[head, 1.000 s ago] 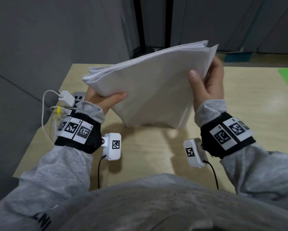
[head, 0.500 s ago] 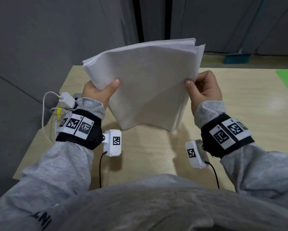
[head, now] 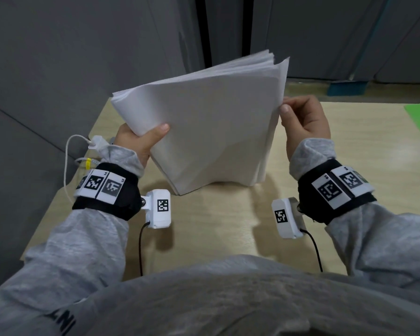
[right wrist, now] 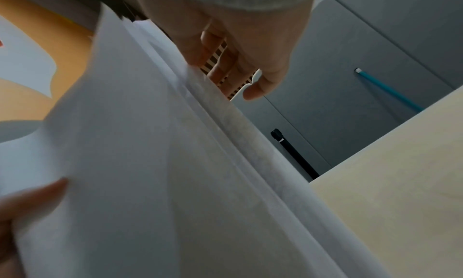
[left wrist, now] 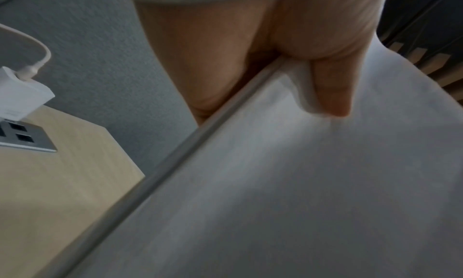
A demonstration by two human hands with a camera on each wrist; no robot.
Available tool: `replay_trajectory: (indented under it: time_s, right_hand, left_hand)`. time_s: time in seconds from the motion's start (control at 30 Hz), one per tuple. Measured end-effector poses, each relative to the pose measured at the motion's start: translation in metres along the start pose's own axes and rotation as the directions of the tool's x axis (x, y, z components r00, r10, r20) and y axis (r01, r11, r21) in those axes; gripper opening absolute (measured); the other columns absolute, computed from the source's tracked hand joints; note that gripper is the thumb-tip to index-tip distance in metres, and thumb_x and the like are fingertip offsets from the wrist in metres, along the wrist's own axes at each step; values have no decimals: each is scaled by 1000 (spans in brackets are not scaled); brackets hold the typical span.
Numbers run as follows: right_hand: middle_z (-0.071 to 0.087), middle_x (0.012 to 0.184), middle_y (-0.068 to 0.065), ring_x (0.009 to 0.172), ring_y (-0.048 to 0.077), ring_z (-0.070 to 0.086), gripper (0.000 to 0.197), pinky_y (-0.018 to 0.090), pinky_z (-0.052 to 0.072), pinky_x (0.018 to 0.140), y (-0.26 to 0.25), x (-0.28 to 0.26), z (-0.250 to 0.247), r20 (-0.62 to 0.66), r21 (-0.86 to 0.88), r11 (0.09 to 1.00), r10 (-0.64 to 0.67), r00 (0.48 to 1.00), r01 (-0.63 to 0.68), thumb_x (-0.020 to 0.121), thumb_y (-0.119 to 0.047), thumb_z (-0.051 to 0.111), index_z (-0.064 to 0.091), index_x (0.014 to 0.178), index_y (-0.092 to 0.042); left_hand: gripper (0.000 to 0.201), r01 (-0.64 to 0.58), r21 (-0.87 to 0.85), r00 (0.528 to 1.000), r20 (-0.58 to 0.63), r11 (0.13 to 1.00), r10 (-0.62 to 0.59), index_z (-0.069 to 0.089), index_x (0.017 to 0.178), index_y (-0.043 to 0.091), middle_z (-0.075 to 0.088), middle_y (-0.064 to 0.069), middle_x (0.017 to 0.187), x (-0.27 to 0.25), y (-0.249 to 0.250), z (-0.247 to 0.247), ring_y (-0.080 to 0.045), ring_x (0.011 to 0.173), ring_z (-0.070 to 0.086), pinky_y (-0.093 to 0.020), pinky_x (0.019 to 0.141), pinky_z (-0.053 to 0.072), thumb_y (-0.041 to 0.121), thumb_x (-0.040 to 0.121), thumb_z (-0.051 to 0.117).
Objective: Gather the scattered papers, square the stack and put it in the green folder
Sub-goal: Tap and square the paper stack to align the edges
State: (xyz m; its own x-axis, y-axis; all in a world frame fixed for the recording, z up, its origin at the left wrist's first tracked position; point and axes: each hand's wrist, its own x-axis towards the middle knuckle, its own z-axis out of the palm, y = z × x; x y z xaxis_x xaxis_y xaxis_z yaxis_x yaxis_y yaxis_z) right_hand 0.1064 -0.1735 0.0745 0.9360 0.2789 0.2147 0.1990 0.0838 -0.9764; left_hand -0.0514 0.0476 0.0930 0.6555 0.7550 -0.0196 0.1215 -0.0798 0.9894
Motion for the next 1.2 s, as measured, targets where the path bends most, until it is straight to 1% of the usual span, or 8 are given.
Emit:
replay_trajectory:
  time_s: [0.17,0.33,0.53,0.7,0.83,1.0,1.07,1.2]
  right_hand:
    - [62,89,-10,81,10,59,16,31,51,76,4,-7,11,57,45,998,31,998,-34,95,-17,50,54,92,-32]
    - [61,89,-7,75,5,56,10,24,46,69,1,-8,19,14,13,999,45,999,-45,96,-26,44,52,98,-32]
    - [60,90,-12,73,-12,55,28,8,48,69,-7,-5,19,103,-44,985,173,980,-169,99,-40,30,54,102,-25]
    - [63,103,-13,91,0,63,52,15,53,75,-8,-5,10,336,-207,972,182,924,-116,77,-36,72,43,120,-29]
    - [65,88,-13,84,5,63,32,28,54,88,-12,1,9,207,-255,957,192,959,-136,80,-19,74,59,106,-29]
    - [57,91,-10,78,-1,50,17,9,39,68,-19,2,11,220,-428,863,-187,957,267,85,-19,67,69,101,-21]
    - [53,87,-9,74,5,46,14,16,32,63,-24,4,11,296,-500,748,-325,898,436,85,-16,64,69,98,-16]
    - [66,94,4,83,21,60,22,28,44,67,-26,-2,21,449,-487,628,-416,791,607,80,-10,64,71,100,-15]
  left_hand:
    - [66,23,-152,994,106,988,-7,65,109,12,65,-20,116,-6,4,2,-36,111,61,-56,99,45,27,50,90]
    - [87,85,-74,980,184,994,-70,60,118,9,64,-17,118,-6,2,2,-32,113,60,-51,100,45,32,42,94]
    - [75,128,125,988,-103,984,-116,59,111,17,69,-5,106,-5,2,11,-24,98,65,-44,94,50,59,52,78]
    - [64,145,-65,985,-86,987,-151,63,108,15,70,-10,109,-3,-3,8,-29,100,67,-46,95,50,46,57,85]
    - [62,136,-87,989,-47,987,-140,60,114,8,70,-6,103,-3,-5,12,-27,100,67,-38,91,52,34,63,84]
    - [83,-154,106,972,-163,982,170,40,134,23,56,-3,122,5,8,0,-15,108,60,-44,96,50,27,61,80]
    - [98,-334,292,909,-152,896,388,22,145,25,39,0,141,5,21,-6,-9,129,43,-38,108,40,22,65,78]
    - [67,-678,587,713,378,443,590,50,132,18,49,-2,137,1,47,7,-19,130,44,-44,108,36,30,72,76]
